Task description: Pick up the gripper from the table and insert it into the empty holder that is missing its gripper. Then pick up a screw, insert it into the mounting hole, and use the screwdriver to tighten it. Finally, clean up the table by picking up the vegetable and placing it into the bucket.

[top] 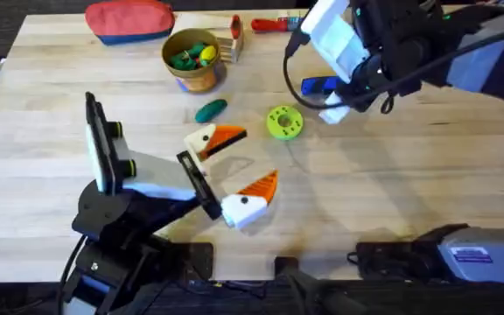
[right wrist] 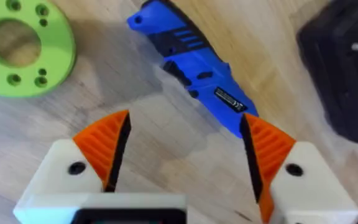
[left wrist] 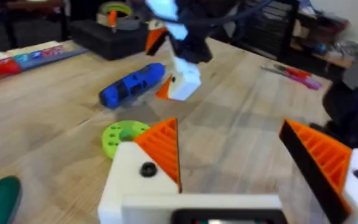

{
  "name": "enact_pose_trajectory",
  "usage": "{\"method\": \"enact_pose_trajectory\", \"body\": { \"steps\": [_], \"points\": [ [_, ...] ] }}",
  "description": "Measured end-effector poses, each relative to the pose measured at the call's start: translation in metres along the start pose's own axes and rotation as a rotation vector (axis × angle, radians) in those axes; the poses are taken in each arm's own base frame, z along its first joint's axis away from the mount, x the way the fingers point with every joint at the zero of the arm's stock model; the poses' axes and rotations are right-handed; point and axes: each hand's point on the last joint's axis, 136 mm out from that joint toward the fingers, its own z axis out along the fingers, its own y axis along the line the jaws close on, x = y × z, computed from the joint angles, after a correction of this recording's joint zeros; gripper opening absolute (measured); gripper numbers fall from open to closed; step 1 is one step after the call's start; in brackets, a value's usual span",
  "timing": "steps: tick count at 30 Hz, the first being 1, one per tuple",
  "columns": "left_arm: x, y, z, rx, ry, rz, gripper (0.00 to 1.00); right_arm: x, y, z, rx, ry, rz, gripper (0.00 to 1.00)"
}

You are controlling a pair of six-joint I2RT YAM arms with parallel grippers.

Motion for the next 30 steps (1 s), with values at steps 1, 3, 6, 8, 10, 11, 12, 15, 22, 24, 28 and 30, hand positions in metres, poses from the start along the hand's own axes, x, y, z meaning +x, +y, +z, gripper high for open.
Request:
{"method": "enact_pose_trajectory", "body": {
  "steps": [1, 3, 6, 8, 10, 11, 12, 15, 22, 24, 28, 30],
  "points": [
    [-0.001, 0.005, 0.0, -0.031, -0.005, -0.029, 0.996, -0.001, -0.001, -0.002, -0.002, 0.003, 0.032, 0.991],
    [-0.003, 0.015, -0.002, -0.097, -0.002, -0.086, 0.996, -0.001, -0.002, -0.005, -0.005, 0.01, 0.08, 0.991],
    [-0.003, 0.03, -0.01, -0.222, 0.04, -0.175, 0.996, -0.002, -0.003, -0.007, -0.004, 0.008, 0.129, 0.991],
    [-0.005, 0.04, -0.017, -0.313, 0.081, -0.221, 0.996, -0.003, -0.004, -0.007, -0.003, 0.006, 0.149, 0.992],
    [-0.011, 0.048, -0.025, -0.404, 0.134, -0.256, 0.996, -0.003, -0.004, -0.007, -0.003, 0.005, 0.161, 0.991],
    [-0.014, 0.051, -0.028, -0.436, 0.155, -0.267, 0.996, -0.003, -0.004, -0.008, -0.003, 0.005, 0.166, 0.991],
    [-0.017, 0.054, -0.031, -0.476, 0.187, -0.282, 0.996, -0.003, -0.004, -0.007, -0.003, 0.005, 0.17, 0.992],
    [-0.017, 0.066, -0.039, -0.586, 0.319, -0.338, 0.996, -0.003, -0.004, -0.007, -0.003, 0.005, 0.175, 0.99],
    [-0.006, 0.099, -0.028, -0.704, 0.661, -0.34, 0.996, -0.003, -0.004, -0.008, -0.004, 0.006, 0.177, 0.991],
    [-0.002, 0.107, -0.021, -0.702, 0.723, -0.321, 0.996, -0.002, -0.003, -0.007, -0.004, 0.008, 0.177, 0.991],
    [0.021, 0.14, -0.005, -0.751, 0.851, -0.274, 0.996, -0.002, -0.003, -0.008, -0.006, 0.012, 0.176, 0.991],
    [0.03, 0.155, -0.002, -0.793, 0.874, -0.252, 0.996, -0.001, -0.003, -0.007, -0.006, 0.012, 0.175, 0.991]
  ]
}}
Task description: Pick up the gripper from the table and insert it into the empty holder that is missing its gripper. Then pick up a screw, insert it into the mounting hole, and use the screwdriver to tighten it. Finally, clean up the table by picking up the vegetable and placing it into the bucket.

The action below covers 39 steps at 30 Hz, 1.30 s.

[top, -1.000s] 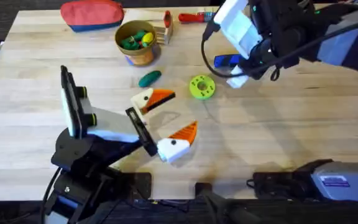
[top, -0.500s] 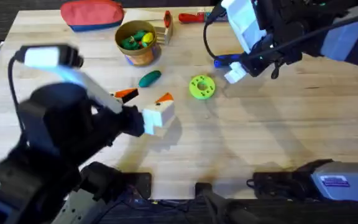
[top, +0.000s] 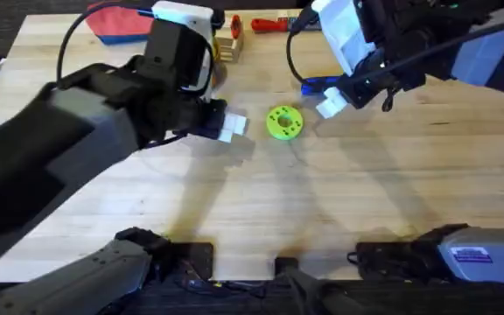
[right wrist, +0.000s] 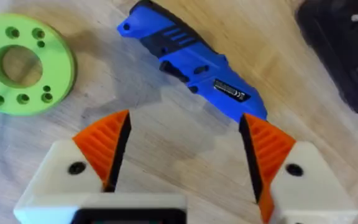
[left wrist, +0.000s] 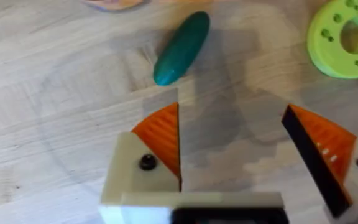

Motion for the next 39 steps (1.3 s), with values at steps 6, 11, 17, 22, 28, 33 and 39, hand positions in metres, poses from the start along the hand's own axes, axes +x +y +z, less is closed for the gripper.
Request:
{"method": "enact_pose_trajectory", "body": {
  "steps": [6, 11, 17, 22, 28, 33, 39],
  "points": [
    [-0.011, 0.013, 0.034, -0.09, -0.001, 0.004, 0.995, 0.0, 0.0, 0.0, 0.0, 0.0, 0.0, 0.991],
    [-0.018, 0.021, 0.051, -0.116, -0.01, -0.013, 0.995, 0.0, 0.0, 0.0, 0.0, 0.0, 0.0, 0.991],
    [-0.006, 0.039, 0.072, -0.15, 0.053, -0.055, 0.996, 0.0, 0.0, 0.0, 0.0, 0.0, 0.0, 0.991],
    [-0.016, 0.042, 0.082, -0.109, 0.019, -0.09, 0.881, 0.0, 0.0, 0.0, 0.0, 0.0, 0.0, 0.991],
    [-0.023, 0.033, 0.084, -0.057, -0.007, -0.091, 0.854, 0.0, 0.0, 0.0, 0.0, 0.0, 0.0, 0.99],
    [-0.021, 0.031, 0.084, -0.047, 0.0, -0.093, 0.504, 0.0, 0.0, 0.0, 0.0, 0.0, 0.0, 0.991],
    [-0.023, 0.031, 0.083, -0.046, 0.0, -0.092, 0.033, 0.0, 0.0, 0.0, 0.0, 0.0, 0.0, 0.993]
  ]
}}
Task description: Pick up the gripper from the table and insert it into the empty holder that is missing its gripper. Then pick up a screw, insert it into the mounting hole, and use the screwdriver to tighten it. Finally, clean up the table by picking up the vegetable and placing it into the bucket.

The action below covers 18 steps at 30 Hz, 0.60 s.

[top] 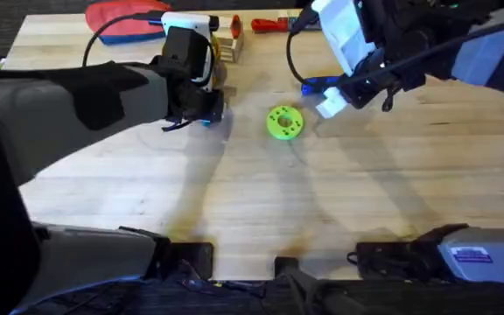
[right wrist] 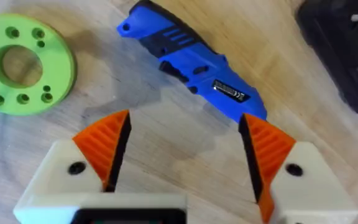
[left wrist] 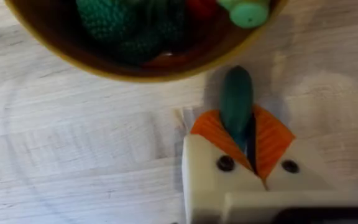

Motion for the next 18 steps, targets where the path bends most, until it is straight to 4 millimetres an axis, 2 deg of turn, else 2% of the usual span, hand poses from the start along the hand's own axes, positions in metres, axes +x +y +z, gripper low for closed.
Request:
{"method": "enact_pose_trajectory", "body": {
  "steps": [5, 6, 13, 16, 18],
  "points": [
    [0.004, -0.003, -0.016, 0.022, 0.01, 0.0, 0.032, 0.0, 0.0, 0.0, 0.0, 0.0, 0.0, 0.991],
    [-0.004, -0.01, -0.039, 0.067, -0.037, 0.0, 0.032, 0.0, 0.0, 0.0, 0.0, 0.0, 0.0, 0.991],
    [-0.047, -0.02, -0.11, 0.146, -0.302, 0.002, 0.032, 0.0, 0.0, 0.0, 0.0, 0.0, 0.0, 0.991],
    [-0.075, -0.009, -0.133, 0.095, -0.446, -0.015, 0.032, 0.0, 0.0, 0.0, 0.0, 0.0, 0.0, 0.991],
    [-0.094, 0.004, -0.14, 0.047, -0.529, -0.042, 0.032, 0.0, 0.0, 0.0, 0.0, 0.0, 0.0, 0.991]
  ]
}}
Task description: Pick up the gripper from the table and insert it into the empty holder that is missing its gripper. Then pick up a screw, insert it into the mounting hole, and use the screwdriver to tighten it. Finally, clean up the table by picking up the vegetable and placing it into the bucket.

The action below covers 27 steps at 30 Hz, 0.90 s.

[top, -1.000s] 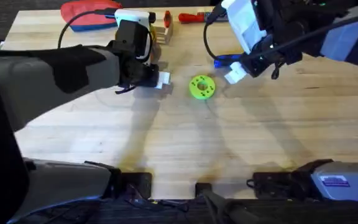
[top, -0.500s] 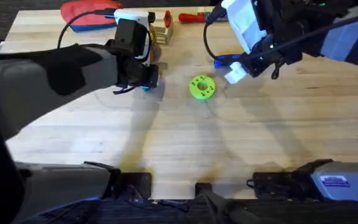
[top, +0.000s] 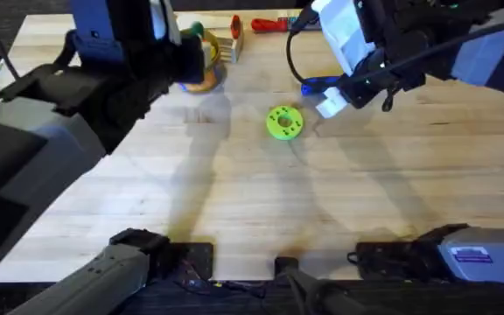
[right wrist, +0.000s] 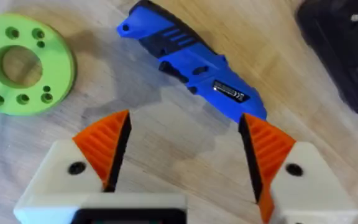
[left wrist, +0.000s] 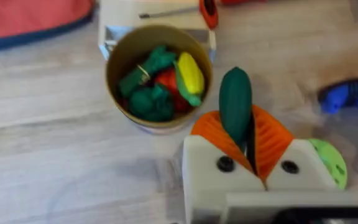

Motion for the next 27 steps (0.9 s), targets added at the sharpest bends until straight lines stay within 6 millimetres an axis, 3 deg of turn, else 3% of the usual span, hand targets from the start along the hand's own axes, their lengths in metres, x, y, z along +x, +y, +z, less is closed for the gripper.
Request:
{"method": "enact_pose_trajectory", "body": {
  "steps": [3, 5, 11, 15, 17, 18, 22, 23, 27],
  "points": [
    [-0.024, 0.019, 0.011, -0.06, -0.096, -0.028, 0.032, 0.0, 0.0, 0.0, 0.0, -0.001, 0.0, 0.99],
    [-0.029, 0.031, 0.021, -0.093, -0.116, -0.043, 0.032, 0.0, 0.0, 0.0, 0.0, -0.001, 0.0, 0.99],
    [-0.013, 0.046, 0.07, -0.133, -0.094, -0.069, 0.032, -0.001, 0.0, 0.0, 0.001, -0.002, 0.001, 0.991],
    [-0.002, 0.048, 0.088, -0.135, -0.078, -0.074, 0.07, -0.001, 0.002, 0.0, -0.012, -0.005, 0.001, 0.991],
    [0.0, 0.048, 0.09, -0.136, -0.072, -0.076, 0.165, -0.003, 0.007, 0.0, -0.04, -0.015, 0.0, 0.991],
    [0.0, 0.048, 0.09, -0.137, -0.072, -0.078, 0.27, -0.003, 0.009, 0.0, -0.051, -0.02, 0.001, 0.991],
    [-0.002, 0.049, 0.09, -0.138, -0.083, -0.081, 0.889, -0.007, 0.012, -0.001, -0.075, -0.035, 0.015, 0.991],
    [-0.002, 0.049, 0.09, -0.138, -0.084, -0.086, 0.962, -0.007, 0.013, -0.002, -0.079, -0.033, 0.025, 0.991],
    [-0.006, 0.048, 0.086, -0.137, -0.091, -0.082, 0.987, -0.014, 0.008, -0.018, -0.093, -0.024, 0.063, 0.992]
  ]
}}
